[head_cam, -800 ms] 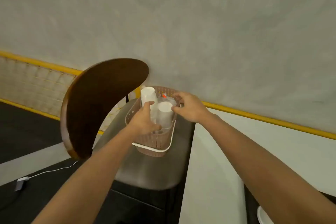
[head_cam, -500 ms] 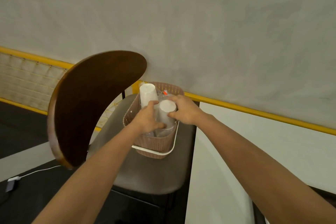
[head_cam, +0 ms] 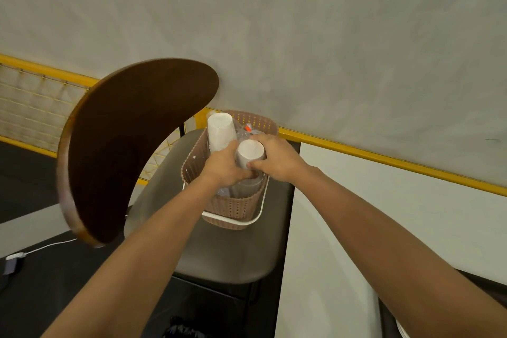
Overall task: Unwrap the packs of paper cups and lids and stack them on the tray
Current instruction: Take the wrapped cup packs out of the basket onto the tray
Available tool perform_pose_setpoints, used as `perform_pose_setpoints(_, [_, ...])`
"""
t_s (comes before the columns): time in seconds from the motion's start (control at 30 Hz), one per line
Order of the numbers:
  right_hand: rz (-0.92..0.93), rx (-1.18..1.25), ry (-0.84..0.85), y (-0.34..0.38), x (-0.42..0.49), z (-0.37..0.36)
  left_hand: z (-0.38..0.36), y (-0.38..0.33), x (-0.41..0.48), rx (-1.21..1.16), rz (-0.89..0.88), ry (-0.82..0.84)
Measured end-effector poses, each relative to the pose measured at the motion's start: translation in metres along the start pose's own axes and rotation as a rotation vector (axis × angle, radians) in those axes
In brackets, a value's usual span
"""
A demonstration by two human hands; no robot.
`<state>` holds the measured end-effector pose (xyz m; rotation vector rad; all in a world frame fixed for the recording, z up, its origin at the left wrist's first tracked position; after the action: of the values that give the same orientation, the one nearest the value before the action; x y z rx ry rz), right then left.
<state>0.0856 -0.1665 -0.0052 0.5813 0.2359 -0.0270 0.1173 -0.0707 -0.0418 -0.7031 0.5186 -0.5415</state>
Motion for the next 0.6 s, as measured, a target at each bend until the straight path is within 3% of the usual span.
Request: perform_pose_setpoints(0.6, [-0.011,0.147,-0.071,-0.002,-0.007,0.008,0.018,-0.004,-0.013,-0.058,0.0,-0.113])
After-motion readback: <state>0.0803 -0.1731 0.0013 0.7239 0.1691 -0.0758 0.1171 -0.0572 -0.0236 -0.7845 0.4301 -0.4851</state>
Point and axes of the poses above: each hand's wrist, its own x-axis towards the middle knuckle, its own z-axis out of the back of the hand, y = z × x, the point moved 9 cm from there along x, towards the middle knuckle, and after that the axes turned 13 degrees about y, right-handed, at the moved point
